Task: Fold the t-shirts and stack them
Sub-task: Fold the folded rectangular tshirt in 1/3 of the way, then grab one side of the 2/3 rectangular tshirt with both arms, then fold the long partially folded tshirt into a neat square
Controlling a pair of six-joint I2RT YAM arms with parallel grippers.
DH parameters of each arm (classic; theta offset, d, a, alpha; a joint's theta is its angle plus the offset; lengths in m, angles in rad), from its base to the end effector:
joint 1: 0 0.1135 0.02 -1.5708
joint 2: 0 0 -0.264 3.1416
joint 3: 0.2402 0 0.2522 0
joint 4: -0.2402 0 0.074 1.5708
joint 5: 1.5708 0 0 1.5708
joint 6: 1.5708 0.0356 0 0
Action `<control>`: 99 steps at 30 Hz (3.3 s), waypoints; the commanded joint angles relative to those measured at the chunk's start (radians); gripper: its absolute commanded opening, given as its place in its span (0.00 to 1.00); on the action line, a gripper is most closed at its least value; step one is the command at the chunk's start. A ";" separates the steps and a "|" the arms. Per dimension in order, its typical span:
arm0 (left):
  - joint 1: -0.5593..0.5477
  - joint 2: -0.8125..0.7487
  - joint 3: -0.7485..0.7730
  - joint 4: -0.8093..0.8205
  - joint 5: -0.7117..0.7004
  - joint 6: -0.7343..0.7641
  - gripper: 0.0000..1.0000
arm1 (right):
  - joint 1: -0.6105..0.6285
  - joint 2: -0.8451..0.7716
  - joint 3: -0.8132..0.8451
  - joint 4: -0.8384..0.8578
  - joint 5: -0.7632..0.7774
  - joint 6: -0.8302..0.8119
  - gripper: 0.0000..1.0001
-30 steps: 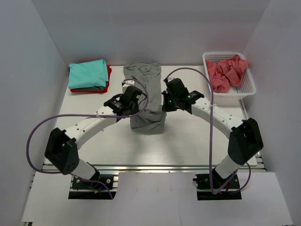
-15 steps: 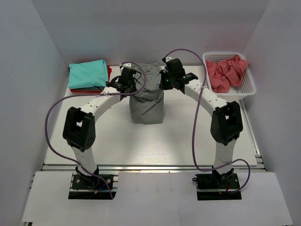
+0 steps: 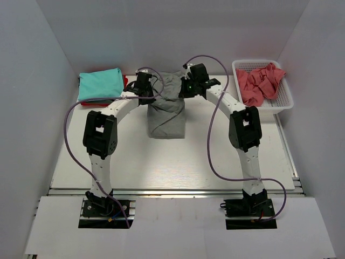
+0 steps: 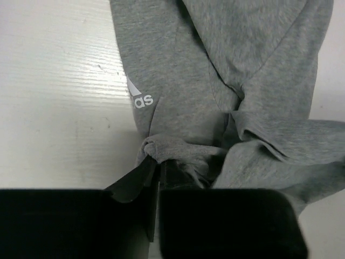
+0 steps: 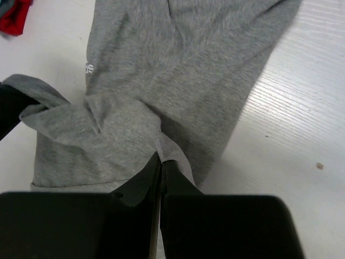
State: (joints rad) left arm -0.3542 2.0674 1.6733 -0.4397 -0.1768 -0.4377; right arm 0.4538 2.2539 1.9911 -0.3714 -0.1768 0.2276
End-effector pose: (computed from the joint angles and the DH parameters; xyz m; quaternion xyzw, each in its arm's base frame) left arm 0.4414 -0.1565 0.2262 -0.0706 0.9271 -0.0624 0.3628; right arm 0.4706 0.2365 0.2480 -0.1399 0.8787 0.2245 0.3974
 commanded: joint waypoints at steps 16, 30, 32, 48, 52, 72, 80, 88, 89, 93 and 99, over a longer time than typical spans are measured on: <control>0.072 -0.108 -0.029 0.044 0.206 0.063 1.00 | -0.020 -0.130 -0.166 0.143 -0.141 -0.105 0.90; 0.052 -0.463 -0.678 0.209 0.424 0.077 0.88 | -0.017 -0.485 -0.812 0.203 -0.300 -0.020 0.84; 0.052 -0.474 -0.734 0.252 0.465 0.108 0.84 | -0.014 -0.491 -0.845 0.238 -0.315 -0.001 0.81; 0.023 -0.337 -0.738 0.409 0.548 0.228 0.51 | 0.016 -0.284 -0.772 0.328 -0.406 0.032 0.60; 0.014 -0.328 -0.748 0.441 0.548 0.238 0.32 | 0.022 -0.252 -0.776 0.356 -0.412 0.053 0.46; 0.014 -0.645 -0.840 0.121 0.425 0.143 0.00 | 0.014 -0.540 -0.860 -0.037 -0.137 0.010 0.00; -0.006 -0.619 -0.882 0.032 0.681 0.149 0.00 | 0.026 -0.608 -0.936 -0.078 -0.286 -0.010 0.00; -0.025 -0.731 -0.660 -0.175 0.771 0.200 0.00 | 0.034 -0.773 -0.836 -0.133 -0.377 -0.066 0.00; -0.025 -0.731 -0.641 -0.189 0.758 0.211 0.00 | 0.034 -0.783 -0.812 -0.136 -0.375 -0.073 0.00; -0.003 -0.721 -0.557 -0.188 0.636 0.183 0.00 | 0.026 -0.768 -0.723 -0.106 -0.313 -0.048 0.00; 0.006 -0.675 -0.442 -0.125 0.340 0.080 0.00 | 0.014 -0.660 -0.554 -0.041 -0.175 0.004 0.00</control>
State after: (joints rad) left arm -0.3611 1.3815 1.1507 -0.5838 0.3523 -0.3092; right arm 0.4828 1.5558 1.3636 -0.4648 -0.4397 0.2073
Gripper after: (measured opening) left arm 0.030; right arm 0.011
